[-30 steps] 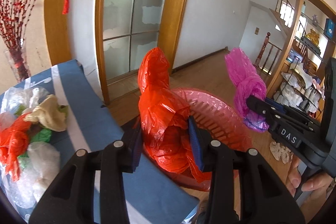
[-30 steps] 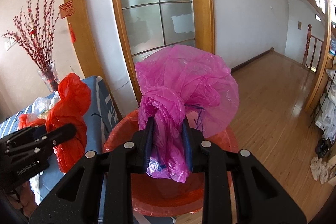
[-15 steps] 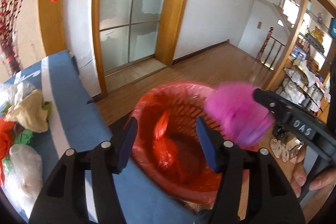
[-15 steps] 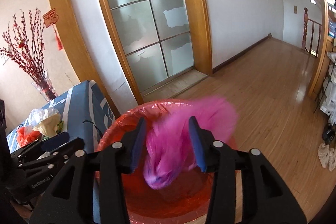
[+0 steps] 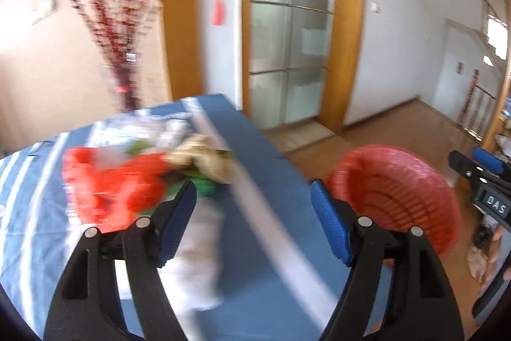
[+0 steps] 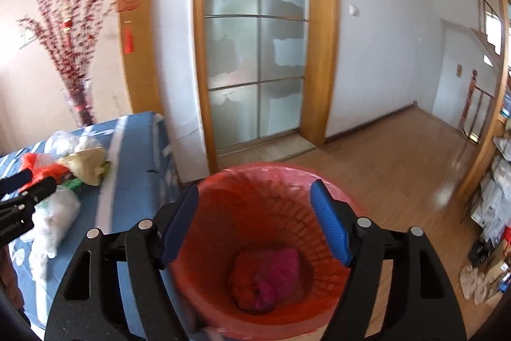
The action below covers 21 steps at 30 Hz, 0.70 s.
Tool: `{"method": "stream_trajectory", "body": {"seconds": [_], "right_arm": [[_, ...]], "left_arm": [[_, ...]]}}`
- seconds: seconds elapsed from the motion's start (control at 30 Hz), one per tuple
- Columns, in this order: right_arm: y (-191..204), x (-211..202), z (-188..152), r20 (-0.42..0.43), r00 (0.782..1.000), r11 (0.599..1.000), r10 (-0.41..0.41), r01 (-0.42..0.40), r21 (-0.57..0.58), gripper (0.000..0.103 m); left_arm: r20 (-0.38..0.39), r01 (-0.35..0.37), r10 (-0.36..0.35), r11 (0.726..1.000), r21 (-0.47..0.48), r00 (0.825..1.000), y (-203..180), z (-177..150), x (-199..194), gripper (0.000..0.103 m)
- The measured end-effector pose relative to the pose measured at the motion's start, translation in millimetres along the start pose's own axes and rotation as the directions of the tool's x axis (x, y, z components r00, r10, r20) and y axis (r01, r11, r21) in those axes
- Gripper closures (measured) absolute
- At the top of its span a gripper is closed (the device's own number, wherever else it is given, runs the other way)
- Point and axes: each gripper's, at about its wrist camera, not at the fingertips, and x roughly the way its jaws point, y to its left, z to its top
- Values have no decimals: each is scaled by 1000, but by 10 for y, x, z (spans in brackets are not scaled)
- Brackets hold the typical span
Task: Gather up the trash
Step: 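Grasp the clear plastic bag on the table with the right gripper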
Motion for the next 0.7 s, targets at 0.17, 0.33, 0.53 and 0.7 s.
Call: {"method": "stream_trajectory", "body": {"seconds": [0.17, 0.33, 0.53, 0.7], "right_arm": [[525, 62, -19, -56, 988, 989, 144, -145, -27, 31], [1203, 142, -138, -134, 954, 957, 269, -280, -71, 32], [1909, 273, -310, -224, 904, 913, 365, -394, -102, 42], [2238, 342, -411, -275, 876, 897, 396, -433, -88, 42]], "left_arm": [[5, -129, 130, 987, -99, 991, 669, -115, -271, 20], [-19, -245, 246, 951, -189, 969, 1270, -282, -449, 19], [-42, -316, 317, 911, -265, 948, 1766, -434, -620, 19], [-66, -338, 335, 887, -314, 940, 2021, -553, -702, 19]]}}
